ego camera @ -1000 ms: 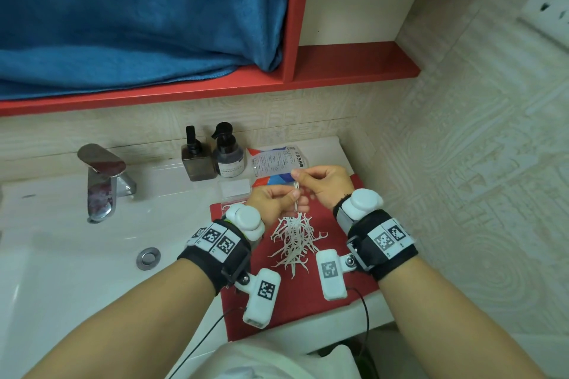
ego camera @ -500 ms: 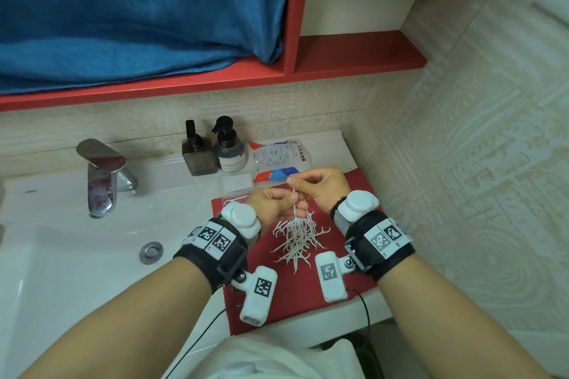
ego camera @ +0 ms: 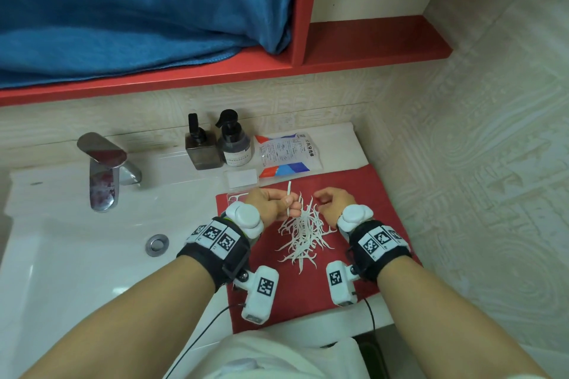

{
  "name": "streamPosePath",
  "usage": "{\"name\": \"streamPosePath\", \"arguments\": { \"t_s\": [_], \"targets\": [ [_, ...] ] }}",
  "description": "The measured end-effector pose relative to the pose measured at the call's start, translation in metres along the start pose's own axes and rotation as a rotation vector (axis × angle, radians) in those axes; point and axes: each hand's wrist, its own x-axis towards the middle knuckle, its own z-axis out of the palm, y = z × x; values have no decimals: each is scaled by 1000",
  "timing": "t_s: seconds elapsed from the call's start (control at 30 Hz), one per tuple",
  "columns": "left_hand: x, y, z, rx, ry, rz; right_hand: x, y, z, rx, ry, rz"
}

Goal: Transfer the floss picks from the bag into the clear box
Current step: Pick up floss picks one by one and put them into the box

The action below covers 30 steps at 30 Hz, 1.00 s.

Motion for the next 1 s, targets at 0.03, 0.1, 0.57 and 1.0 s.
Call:
{"name": "streamPosePath", "arguments": {
  "t_s": [0.03,0.1,0.57,1.0],
  "targets": [
    [0,0,0,10,3,3,1,1,0,-47,-11,-33],
    [0,1,0,13,9,5,0,1,-6,-139,-51,-103],
    [5,-3,-1,50,28,-34,5,-9,-19,-316,-235,-218],
    [14,-27,-2,79,71,-153,8,17,-7,-127,-225,-23]
  ]
}}
